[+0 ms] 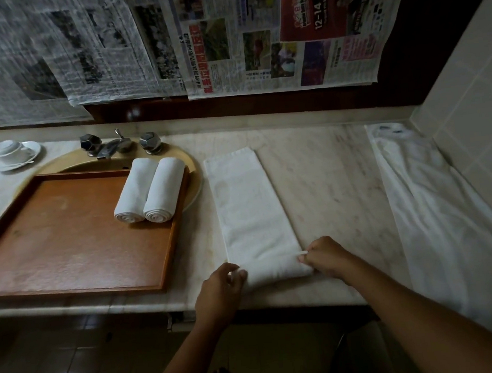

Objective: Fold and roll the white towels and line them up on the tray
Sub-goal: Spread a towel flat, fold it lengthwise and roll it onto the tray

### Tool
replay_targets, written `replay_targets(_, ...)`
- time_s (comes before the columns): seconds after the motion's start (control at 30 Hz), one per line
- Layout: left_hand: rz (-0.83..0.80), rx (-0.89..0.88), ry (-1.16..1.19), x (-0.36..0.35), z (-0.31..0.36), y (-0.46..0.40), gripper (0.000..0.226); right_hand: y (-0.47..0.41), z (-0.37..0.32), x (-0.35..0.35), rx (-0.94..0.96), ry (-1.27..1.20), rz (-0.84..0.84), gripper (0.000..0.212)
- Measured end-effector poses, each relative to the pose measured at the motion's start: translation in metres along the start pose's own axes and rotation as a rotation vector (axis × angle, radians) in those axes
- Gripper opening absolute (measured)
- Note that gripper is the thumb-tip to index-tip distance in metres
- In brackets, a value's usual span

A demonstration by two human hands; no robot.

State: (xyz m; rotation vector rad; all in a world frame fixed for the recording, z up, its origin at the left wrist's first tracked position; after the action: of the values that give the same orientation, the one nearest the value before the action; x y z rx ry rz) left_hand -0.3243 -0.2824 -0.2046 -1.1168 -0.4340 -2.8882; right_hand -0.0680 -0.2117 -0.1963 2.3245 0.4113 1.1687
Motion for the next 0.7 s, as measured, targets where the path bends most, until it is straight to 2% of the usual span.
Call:
replay_targets(0.07, 0.055, 0.022, -0.025, 0.005, 0.003, 0.000, 0.024, 0.000, -0.005, 0.004, -0.029, 0.054, 0.093, 0.029)
replay_targets(0.13, 0.171, -0.070, -0.161, 0.010, 0.010, 0.002, 0.020, 0.008, -0.011, 0.009, 0.011, 0.139, 0.263, 0.019)
replay_targets(0.23, 0.263, -0.285, -0.347, 0.007, 0.023, 0.010, 0.009, 0.024, -0.025, 0.002, 0.294, 0.330, 0.464, 0.017)
replay_targets(0.3, 0.292, -0.419, -0.437, 0.005, 0.027, 0.018, 0.010, 0.032, -0.018, -0.007, 0.451, 0.350, 0.538, 0.015)
replay_targets(0.33, 0.285, -0.465, -0.466, 0.004, 0.026, 0.022, 0.014, 0.035, -0.011, -0.009, 0.506, 0.317, 0.559, 0.008)
replay_targets(0.37, 0.271, -0.493, -0.485, 0.003, 0.025, 0.027, 0.019, 0.037, -0.005, -0.011, 0.547, 0.273, 0.547, 0.005)
replay_targets(0.43, 0.236, -0.492, -0.478, 0.000, 0.018, 0.034, 0.033, 0.035, 0.007, -0.020, 0.601, 0.215, 0.466, 0.027)
replay_targets(0.5, 0.185, -0.430, -0.356, -0.002, 0.014, 0.035, 0.044, 0.033, 0.016, -0.025, 0.585, 0.087, 0.362, 0.040)
replay_targets(0.6, 0.117, -0.252, -0.114, 0.000, 0.007, 0.027, 0.039, 0.026, 0.017, -0.019, 0.461, -0.126, 0.257, 0.037)
replay_targets(0.7, 0.025, -0.083, 0.001, -0.001, -0.004, 0.013, 0.043, 0.012, 0.012, -0.014, 0.309, -0.216, 0.065, 0.031)
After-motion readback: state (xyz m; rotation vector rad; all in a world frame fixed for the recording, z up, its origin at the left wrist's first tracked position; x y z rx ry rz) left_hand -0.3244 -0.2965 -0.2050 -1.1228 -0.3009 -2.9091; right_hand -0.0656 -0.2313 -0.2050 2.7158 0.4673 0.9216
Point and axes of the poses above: each hand's wrist, its own y-axis away from the middle knuckle, its own x-axis out of the back of the hand, z = x × y, the point moved 7 cm from there along -y, towards the middle knuckle, and after that the axes turned 4 degrees about -z, right-handed, at the moved point
